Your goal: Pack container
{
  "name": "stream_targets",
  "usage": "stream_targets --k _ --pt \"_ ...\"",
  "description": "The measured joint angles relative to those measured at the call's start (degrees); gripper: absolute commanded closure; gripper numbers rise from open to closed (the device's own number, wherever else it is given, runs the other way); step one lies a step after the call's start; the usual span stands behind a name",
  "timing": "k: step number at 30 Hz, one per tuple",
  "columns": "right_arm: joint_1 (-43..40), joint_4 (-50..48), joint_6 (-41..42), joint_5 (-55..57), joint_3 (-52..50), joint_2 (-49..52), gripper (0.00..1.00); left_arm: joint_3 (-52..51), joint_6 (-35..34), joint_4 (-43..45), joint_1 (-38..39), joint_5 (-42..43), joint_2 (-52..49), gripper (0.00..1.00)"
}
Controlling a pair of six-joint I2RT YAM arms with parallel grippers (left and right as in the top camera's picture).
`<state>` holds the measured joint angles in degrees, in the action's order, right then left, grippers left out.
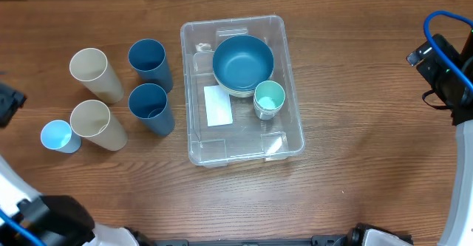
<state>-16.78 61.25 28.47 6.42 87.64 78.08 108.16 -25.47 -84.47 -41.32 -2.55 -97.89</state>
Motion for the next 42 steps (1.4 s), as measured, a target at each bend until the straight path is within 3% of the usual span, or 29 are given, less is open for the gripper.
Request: stream_targets --k 3,6,8,9,11,12,13,17,20,27,31,34,39,42 --pt "0.00 0.00 0.02 0.00 0.00 0.00 0.00 -17.70 0.04 12.70 -6.62 5.25 -1.79 0.33" --pt "0.00 0.00 0.02 0.00 0.00 0.00 0.00 -26.08 1.97 22.47 -6.32 8.83 -3.52 0.42" --pt "0.00 0.00 0.02 0.00 0.00 0.00 0.00 -28.89 2.86 24.74 -5.49 10.08 -4.83 0.44" --pt "0.00 0.04 0.02 -0.04 0.00 0.00 0.00 -29.70 3.17 25.46 -5.01 10.38 -5.57 0.50" --pt "0.00 0.04 0.02 -0.02 0.00 0.00 0.00 -30.51 3.39 26.29 -3.98 10.54 -6.97 0.70" --pt "0.00 0.04 0.04 0.00 0.00 0.00 0.00 -30.62 3.41 26.47 -3.61 10.47 -7.50 0.92" --pt "-0.02 0.00 0.04 0.00 0.00 0.00 0.00 -30.64 3.54 26.67 -3.17 10.21 -8.46 0.96" --pt "0.00 0.00 0.04 -0.02 0.00 0.00 0.00 -30.40 2.58 26.14 -2.89 9.88 -10.10 0.96" --pt "0.00 0.02 0.04 0.02 0.00 0.00 0.00 -26.45 1.79 20.50 -2.91 9.84 -10.03 0.96" --pt "0.00 0.02 0.02 0.00 0.00 0.00 0.00 1.95 1.70 1.16 -1.75 10.45 1.01 0.96" --pt "0.00 0.00 0.02 -0.02 0.00 0.00 0.00 9.38 4.46 -0.44 10.32 15.17 11.98 0.95" --pt "0.00 0.00 0.04 -0.02 0.00 0.00 0.00 9.64 8.81 -0.85 26.56 16.41 14.36 0.95" --pt "0.00 0.00 0.02 -0.02 0.00 0.00 0.00 7.98 15.21 4.98 53.81 16.70 6.38 0.95" --pt "0.00 0.02 0.02 0.00 0.00 0.00 0.00 7.32 18.01 9.18 63.95 16.63 -1.36 0.95"
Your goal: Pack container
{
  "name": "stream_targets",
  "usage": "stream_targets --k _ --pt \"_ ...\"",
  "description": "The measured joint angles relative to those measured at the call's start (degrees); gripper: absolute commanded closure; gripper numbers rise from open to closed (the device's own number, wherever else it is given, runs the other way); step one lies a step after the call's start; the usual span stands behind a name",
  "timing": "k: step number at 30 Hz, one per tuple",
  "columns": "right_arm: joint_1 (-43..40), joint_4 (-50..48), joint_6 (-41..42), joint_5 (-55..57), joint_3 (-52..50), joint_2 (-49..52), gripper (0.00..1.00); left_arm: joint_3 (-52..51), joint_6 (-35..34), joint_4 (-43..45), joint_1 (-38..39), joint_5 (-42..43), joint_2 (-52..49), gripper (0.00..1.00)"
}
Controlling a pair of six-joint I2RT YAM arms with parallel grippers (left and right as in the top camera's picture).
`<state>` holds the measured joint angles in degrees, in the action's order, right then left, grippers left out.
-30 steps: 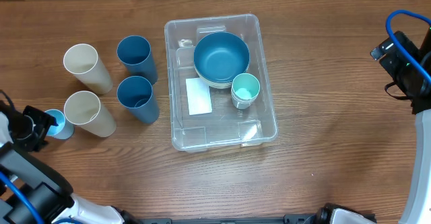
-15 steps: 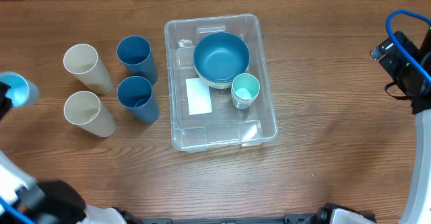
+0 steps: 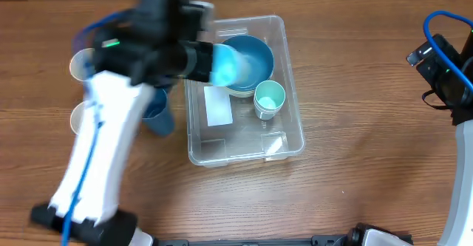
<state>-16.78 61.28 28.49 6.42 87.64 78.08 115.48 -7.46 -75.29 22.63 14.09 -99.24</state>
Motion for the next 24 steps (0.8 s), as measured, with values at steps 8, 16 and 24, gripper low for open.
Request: stream_targets --k 8,16,24 --pt "0.00 -0.02 0.02 0.00 0.00 0.00 0.00 -0.52 2.08 4.90 13.42 -9.05 -16.28 0.96" --pt "0.00 -0.02 0.00 -0.02 0.00 0.00 0.00 -0.48 0.17 5.40 13.29 -12.74 -18.97 0.45" --pt "0.00 0.02 0.00 -0.02 0.00 0.00 0.00 20.39 -7.63 -17.90 4.98 -15.50 -18.32 0.28"
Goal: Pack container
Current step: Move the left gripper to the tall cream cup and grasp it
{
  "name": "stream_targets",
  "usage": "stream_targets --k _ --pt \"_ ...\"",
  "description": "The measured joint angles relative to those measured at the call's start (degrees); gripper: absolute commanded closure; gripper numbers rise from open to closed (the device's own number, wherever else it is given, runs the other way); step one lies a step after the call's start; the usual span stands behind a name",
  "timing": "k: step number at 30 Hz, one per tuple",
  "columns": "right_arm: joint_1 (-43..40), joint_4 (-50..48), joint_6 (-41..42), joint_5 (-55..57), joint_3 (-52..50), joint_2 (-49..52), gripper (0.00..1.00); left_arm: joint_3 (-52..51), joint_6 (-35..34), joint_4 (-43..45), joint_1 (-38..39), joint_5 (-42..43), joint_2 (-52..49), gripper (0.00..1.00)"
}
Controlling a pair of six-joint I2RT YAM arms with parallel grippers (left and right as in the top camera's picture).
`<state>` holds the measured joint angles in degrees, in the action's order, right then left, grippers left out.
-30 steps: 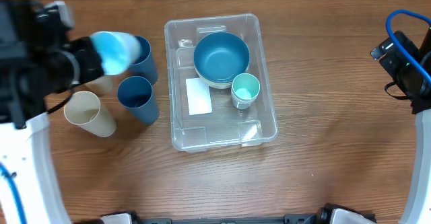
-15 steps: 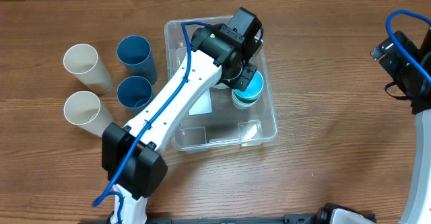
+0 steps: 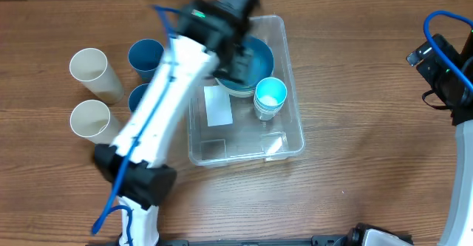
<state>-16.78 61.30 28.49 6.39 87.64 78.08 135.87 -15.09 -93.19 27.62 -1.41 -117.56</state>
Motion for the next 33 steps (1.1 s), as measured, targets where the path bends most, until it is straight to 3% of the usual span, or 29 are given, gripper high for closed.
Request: stream_targets --k 1,7,10,13,20,24,26,27,28,33 --pt "0.00 -0.04 0.04 0.00 0.00 0.00 0.00 3.52 -0.92 -2.75 -4.35 -1.18 1.07 0.24" --pt "0.00 -0.04 0.02 0.02 0.00 0.00 0.00 5.95 -3.23 -3.30 -30.10 -2.62 7.32 0.25" --pt "0.00 -0.04 0.00 0.02 0.00 0.00 0.00 3.26 -3.43 -3.28 -41.31 -1.38 7.30 0.27" --pt "0.00 -0.02 0.02 0.02 0.00 0.00 0.00 -2.14 -3.41 -2.69 -47.71 -0.52 6.73 0.31" --pt "0.00 -0.07 0.02 0.02 0.00 0.00 0.00 -12.85 -2.27 5.42 -51.28 2.84 -1.16 0.49" --pt "-0.02 -0.04 0.02 0.00 0.00 0.00 0.00 -13.81 -0.11 11.30 -51.28 3.37 -5.38 0.59" --pt "0.00 -0.02 0.00 0.02 0.00 0.00 0.00 -14.08 0.70 11.80 -51.28 3.48 -7.19 0.74" --pt "0.00 -0.02 0.04 0.02 0.00 0.00 0.00 -14.21 0.74 12.11 -51.28 3.61 -7.78 0.90" --pt "0.00 -0.04 0.00 0.02 0.00 0.00 0.00 -14.34 1.29 12.68 -51.28 3.56 -8.20 0.96" --pt "0.00 -0.02 0.02 0.00 0.00 0.00 0.00 -14.10 1.73 13.11 -51.36 3.80 -9.22 0.96"
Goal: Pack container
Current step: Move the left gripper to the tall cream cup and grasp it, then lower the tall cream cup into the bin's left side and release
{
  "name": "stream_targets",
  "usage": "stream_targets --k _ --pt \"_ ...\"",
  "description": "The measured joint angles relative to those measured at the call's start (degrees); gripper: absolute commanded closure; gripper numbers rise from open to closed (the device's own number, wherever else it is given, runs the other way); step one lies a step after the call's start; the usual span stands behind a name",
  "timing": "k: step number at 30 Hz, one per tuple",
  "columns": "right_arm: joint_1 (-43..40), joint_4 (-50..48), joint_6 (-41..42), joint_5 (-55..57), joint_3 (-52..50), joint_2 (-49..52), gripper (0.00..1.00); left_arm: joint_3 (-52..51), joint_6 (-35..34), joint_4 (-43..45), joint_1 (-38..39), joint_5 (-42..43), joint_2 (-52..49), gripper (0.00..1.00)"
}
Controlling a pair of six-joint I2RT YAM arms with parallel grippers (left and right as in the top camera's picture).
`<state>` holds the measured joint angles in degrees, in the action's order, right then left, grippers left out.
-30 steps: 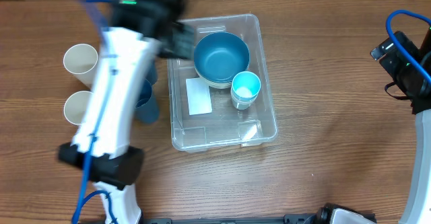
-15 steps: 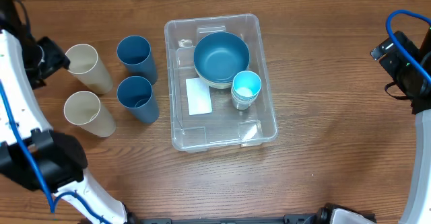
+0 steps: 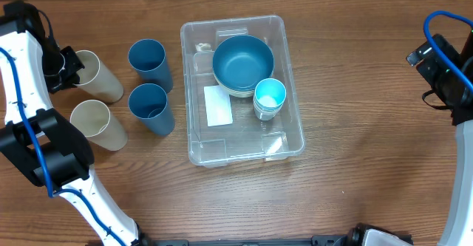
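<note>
The clear plastic container [image 3: 292, 139] stands mid-table. Inside it are a blue bowl [image 3: 242, 60] and, at the bowl's front right, a light-blue cup [image 3: 270, 93] nested in another cup. On the table to the left stand two dark blue cups [image 3: 148, 57] [image 3: 150, 106] and two cream cups [image 3: 94, 70] [image 3: 96, 120]. My left gripper [image 3: 68, 63] is at the left rim of the upper cream cup, looking open with nothing in it. My right arm [image 3: 443, 72] is drawn back at the right edge; its fingers do not show clearly.
A white label [image 3: 218, 106] lies on the container floor, with bare floor toward its front. The left arm's lower links [image 3: 52, 154] run along the table's left side beside the lower cream cup. Bare wood lies between container and right arm.
My left arm was over the container beside the bowl; now it is at the far left by the upper cream cup. The light-blue cup stays nested in the container.
At first the light-blue cup stood on the table at the far left and a teal cup sat in the container. Then my left gripper held the light-blue cup over the container. Then it sat nested on the teal cup. Now the arm is back left.
</note>
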<state>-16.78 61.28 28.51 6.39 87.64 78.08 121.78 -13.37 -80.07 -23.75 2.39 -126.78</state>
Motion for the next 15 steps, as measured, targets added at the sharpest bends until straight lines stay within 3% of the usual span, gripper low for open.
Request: stream_targets --k 4,8,12,15 --pt "0.00 0.00 -0.02 -0.02 0.00 0.00 0.00 12.83 -0.11 -9.44 -0.66 0.61 2.14 0.96" --pt "0.00 -0.02 -0.02 0.02 0.00 0.00 0.00 23.04 0.04 -14.86 3.26 2.99 14.67 0.96" --pt "0.00 -0.04 -0.02 0.04 0.00 0.00 0.00 25.83 0.52 -16.39 18.43 4.83 29.35 0.96" --pt "0.00 -0.02 0.00 0.02 0.00 0.00 0.00 25.55 1.57 -16.85 33.33 4.11 33.18 0.96"
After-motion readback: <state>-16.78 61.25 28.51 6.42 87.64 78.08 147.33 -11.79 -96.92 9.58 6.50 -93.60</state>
